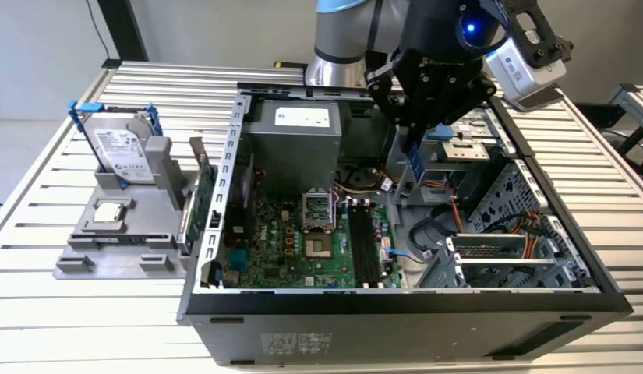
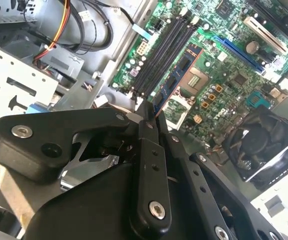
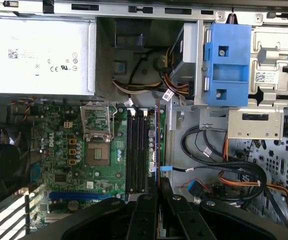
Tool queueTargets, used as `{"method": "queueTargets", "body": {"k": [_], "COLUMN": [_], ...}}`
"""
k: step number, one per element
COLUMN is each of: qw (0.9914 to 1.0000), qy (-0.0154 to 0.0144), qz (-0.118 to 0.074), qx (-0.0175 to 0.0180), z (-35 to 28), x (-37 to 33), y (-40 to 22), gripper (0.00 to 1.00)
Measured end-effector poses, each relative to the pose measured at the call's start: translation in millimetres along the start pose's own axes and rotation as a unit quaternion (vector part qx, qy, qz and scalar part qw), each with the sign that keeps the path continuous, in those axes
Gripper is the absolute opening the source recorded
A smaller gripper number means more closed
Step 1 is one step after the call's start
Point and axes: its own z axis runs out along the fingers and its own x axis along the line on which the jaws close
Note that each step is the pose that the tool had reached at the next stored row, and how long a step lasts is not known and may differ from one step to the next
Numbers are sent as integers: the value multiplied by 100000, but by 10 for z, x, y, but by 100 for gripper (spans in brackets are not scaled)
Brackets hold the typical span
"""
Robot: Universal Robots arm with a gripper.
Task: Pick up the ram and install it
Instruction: 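Insert the ram into the slot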
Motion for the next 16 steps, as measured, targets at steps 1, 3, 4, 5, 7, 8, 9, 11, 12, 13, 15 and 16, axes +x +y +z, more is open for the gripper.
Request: {"method": "queueTargets", "body": {"k": [1,3,4,5,7,8,9,11,12,13,15,16], "qw": [100000,100000,100000,100000,100000,100000,100000,100000,100000,100000,100000,99999], "qy": [1,2,-1,0,-1,-6,-9,-5,-5,-4,-3,-2], "qz": [44,88,101,112,124,126,125,138,165,206,298,336], "qx": [39,74,70,68,67,54,45,61,60,67,70,74], "z": [9,14,14,14,15,19,25,40,49,58,79,88], "x": [-1,-2,-2,-2,-2,-2,-2,-2,-2,-1,-1,-1], "y": [0,0,0,0,0,0,-1,-6,-10,-15,-25,-30], "gripper": [0,0,0,0,0,0,0,0,0,0,0,0]}}
